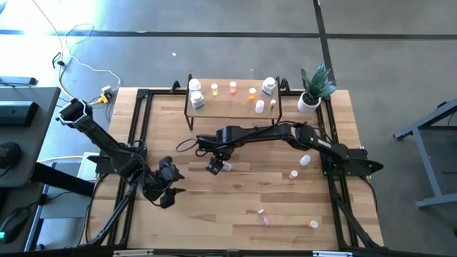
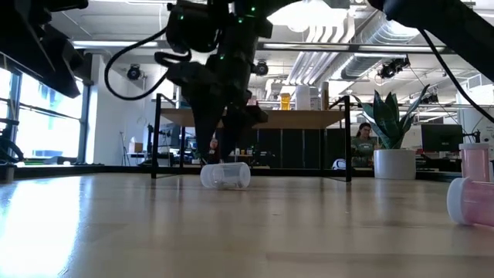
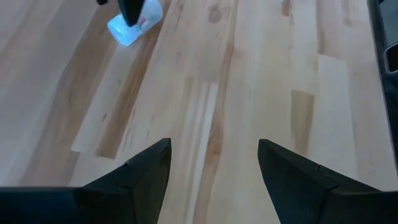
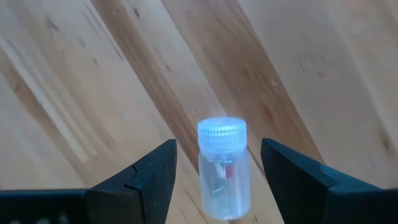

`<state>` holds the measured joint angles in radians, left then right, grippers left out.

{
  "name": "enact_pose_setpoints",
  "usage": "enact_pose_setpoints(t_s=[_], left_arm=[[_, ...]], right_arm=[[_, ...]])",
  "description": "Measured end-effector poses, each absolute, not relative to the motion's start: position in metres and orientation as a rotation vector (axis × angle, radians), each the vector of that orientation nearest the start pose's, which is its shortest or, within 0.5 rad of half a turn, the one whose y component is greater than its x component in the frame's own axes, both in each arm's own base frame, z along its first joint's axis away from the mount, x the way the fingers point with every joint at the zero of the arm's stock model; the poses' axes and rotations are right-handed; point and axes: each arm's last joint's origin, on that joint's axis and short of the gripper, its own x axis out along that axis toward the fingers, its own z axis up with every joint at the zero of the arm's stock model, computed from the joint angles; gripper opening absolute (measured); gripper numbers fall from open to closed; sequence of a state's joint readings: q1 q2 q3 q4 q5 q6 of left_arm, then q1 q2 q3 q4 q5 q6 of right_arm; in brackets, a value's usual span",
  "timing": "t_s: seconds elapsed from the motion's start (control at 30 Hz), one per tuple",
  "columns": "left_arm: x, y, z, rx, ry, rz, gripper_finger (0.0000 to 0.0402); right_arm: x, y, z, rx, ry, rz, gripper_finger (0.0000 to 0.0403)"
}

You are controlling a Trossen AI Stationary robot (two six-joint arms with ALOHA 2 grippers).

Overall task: Pick and place medicine bottles onto shelf by color
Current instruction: Put the transparent pill bottle on the shelf

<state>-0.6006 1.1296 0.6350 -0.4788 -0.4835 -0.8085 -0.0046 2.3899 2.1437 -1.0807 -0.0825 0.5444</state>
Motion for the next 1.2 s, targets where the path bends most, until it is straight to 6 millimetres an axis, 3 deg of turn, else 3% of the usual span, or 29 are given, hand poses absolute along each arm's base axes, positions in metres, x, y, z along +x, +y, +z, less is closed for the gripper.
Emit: enact_pose_setpoints(t_s=[0.47,0.93,1.2], left_arm=[[0.17,-0.1,0.202,-0.237,0.828,0.241,0.0229],[0.17,-0.1,0.202,-0.229,0.839,0.244,0.0229],[0.17,-0.1,0.202,-0.229,0.84,0.243,0.0229]], right_arm=[[0.493,0.0,0.153,0.561,1.383,-0.366,0.0223],[0.492,0.002,0.153,0.603,1.401,-0.357,0.0133],[0.492,0.008,0.155,0.601,1.405,-0.338,0.0133]])
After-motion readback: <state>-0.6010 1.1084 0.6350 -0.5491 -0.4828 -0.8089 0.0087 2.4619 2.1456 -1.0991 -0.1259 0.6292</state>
